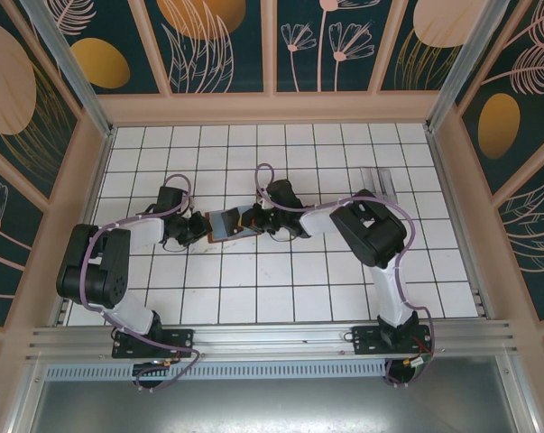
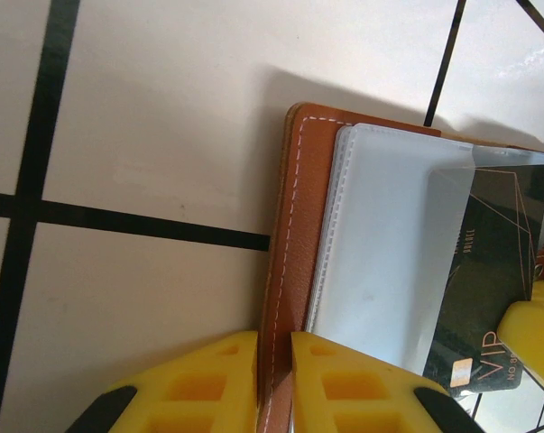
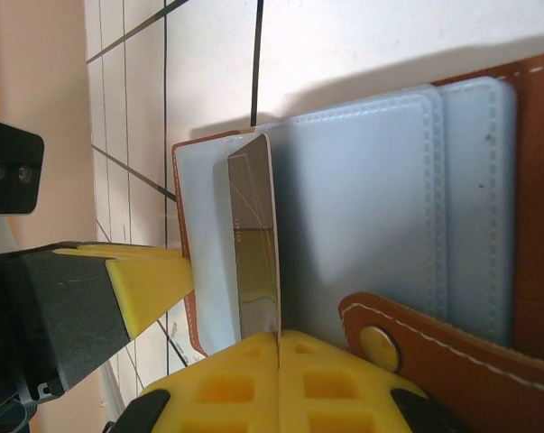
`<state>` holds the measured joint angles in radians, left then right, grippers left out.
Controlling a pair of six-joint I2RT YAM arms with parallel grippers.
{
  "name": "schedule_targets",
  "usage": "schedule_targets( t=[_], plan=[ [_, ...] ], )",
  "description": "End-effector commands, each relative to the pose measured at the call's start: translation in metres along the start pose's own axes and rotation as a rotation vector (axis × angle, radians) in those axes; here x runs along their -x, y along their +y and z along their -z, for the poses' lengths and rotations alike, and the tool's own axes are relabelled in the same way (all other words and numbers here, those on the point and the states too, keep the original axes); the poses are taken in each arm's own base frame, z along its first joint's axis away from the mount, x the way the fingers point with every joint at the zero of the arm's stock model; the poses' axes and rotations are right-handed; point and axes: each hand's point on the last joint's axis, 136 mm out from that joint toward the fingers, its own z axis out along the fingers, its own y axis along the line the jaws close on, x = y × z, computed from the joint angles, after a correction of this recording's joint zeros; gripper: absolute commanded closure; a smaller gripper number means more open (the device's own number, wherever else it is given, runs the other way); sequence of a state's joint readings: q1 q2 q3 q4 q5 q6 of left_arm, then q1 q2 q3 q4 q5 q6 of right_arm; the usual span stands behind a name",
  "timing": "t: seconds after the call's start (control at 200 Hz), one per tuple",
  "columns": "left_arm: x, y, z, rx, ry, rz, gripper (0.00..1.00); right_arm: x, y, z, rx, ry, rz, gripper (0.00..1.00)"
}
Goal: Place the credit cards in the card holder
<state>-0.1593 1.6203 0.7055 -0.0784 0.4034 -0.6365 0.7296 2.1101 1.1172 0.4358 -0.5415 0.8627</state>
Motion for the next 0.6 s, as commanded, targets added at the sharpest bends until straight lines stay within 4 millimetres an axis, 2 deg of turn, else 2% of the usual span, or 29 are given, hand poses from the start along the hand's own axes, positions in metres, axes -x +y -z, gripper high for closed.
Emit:
schedule_targets(
  t=[0.0,0.185,0.245,0.315,0.46,0.596],
  plan=[
    [-0.018,0.011,-0.006,0.023,0.053,0.027,0.82,0.001,-0.010,-0.004,-0.045,-0.029,0.012,1.00],
    [-0.021,0.007,-0.007,-0.005,0.062,0.045,0.82,-0.008,0.001,-0.014,-0.002,0.000,-0.010,1.00],
    [-0.020,0.006,-0.007,-0.009,0.068,0.040,0.81,-0.007,0.006,-0.018,-0.003,0.000,0.002,0.95],
    [-0.019,0.002,-0.005,-0.012,0.074,0.037,0.78,-0.006,0.007,-0.021,-0.009,0.010,-0.001,0.93],
    [-0.014,-0.008,-0.001,-0.044,0.066,0.033,0.77,-0.003,0.009,-0.015,-0.059,-0.005,0.036,0.80],
    [-0.015,-0.011,-0.004,-0.062,0.087,0.046,0.77,0.003,0.002,-0.007,-0.172,-0.014,0.116,0.74]
  ],
)
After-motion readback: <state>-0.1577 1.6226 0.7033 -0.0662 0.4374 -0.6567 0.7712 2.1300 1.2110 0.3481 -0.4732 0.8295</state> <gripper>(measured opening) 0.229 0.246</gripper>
